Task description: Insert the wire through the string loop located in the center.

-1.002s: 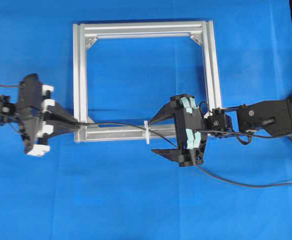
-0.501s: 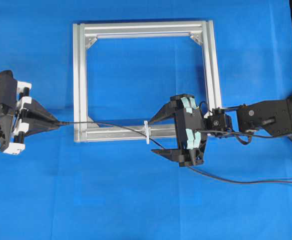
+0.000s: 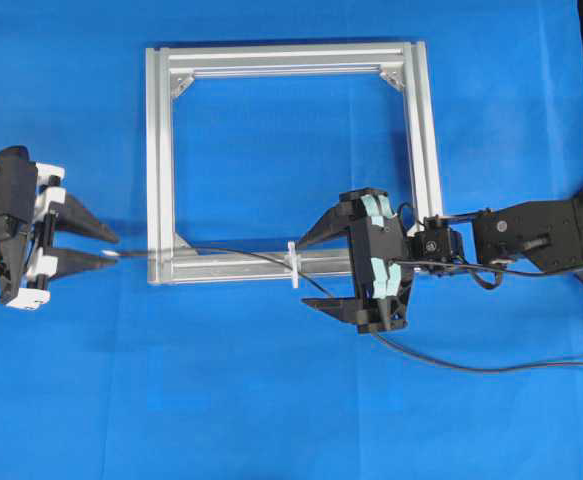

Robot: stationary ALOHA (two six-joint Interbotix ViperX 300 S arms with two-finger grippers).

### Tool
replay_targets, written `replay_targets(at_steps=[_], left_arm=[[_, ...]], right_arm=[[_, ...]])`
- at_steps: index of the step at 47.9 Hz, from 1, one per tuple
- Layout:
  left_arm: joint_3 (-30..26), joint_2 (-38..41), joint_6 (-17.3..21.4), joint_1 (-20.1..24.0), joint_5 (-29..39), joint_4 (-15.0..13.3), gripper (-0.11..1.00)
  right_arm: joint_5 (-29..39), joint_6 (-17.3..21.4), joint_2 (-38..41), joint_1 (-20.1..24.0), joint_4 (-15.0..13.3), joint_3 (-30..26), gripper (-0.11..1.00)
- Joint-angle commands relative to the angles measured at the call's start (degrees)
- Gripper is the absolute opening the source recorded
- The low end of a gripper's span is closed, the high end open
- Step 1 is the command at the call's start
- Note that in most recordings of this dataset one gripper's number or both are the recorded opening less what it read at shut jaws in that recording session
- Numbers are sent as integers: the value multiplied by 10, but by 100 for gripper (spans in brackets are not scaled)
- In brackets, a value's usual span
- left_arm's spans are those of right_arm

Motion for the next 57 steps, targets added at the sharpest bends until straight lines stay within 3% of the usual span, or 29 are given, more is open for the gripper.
replay_targets(at_steps=[1, 5, 9, 24, 40, 57], left_arm=[[-8, -2, 0, -1, -3, 1, 52], [-8, -2, 2, 2, 0, 1, 77], [-9, -3, 2, 4, 4, 1, 90], [-21, -9, -2, 4, 12, 1, 87], [-78, -20, 4, 4, 98, 2, 87], [-98, -21, 4, 4, 104, 2, 87]], right_arm=[[-4, -1, -12, 0, -1, -4, 93], [-4, -1, -12, 1, -1, -4, 93], [-4, -1, -12, 0, -1, -4, 93], [2, -1, -38, 1, -1, 3, 93], [47, -1, -89, 0, -1, 3, 93], [76, -1, -127, 0, -1, 0, 93]])
